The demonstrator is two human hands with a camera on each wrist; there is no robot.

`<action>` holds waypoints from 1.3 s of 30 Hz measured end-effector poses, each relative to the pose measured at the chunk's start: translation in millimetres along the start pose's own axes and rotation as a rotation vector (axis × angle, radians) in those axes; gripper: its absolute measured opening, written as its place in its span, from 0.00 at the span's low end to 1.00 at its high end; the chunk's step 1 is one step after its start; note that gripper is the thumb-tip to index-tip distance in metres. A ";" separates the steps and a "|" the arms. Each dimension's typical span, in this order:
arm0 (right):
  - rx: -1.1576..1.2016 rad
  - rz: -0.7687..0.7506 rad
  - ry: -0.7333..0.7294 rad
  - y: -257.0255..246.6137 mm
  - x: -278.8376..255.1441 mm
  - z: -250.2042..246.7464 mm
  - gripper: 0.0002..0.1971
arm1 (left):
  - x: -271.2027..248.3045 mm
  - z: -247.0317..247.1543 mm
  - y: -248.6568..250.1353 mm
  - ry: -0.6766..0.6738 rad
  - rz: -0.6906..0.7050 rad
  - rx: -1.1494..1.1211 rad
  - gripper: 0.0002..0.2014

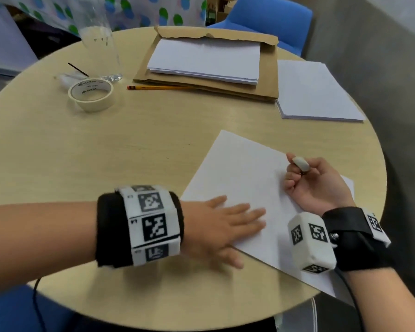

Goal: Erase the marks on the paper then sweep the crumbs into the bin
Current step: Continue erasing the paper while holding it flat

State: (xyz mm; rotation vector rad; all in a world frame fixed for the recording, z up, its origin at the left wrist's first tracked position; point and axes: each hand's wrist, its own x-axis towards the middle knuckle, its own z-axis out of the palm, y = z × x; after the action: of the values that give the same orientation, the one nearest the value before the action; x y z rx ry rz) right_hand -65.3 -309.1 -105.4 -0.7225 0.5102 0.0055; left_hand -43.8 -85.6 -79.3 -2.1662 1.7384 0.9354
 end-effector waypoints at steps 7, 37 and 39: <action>0.008 0.002 -0.032 0.5 2.0 -4.6 0.25 | -38.7 5.1 -77.6 -0.036 -0.660 -0.159 0.35; 0.095 -0.025 0.033 17.9 -16.3 2.0 0.36 | 10.9 -48.5 -74.6 0.065 -0.665 -0.033 0.39; 0.098 -0.036 0.052 20.2 -18.0 5.0 0.35 | 12.2 -62.5 -85.9 0.133 -0.693 0.018 0.42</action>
State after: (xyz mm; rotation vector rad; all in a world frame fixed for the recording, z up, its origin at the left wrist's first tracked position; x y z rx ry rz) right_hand -82.4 -287.7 -106.9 -0.6368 0.5430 -0.0720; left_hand 59.1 -104.2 -56.8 -2.5784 0.8895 0.5921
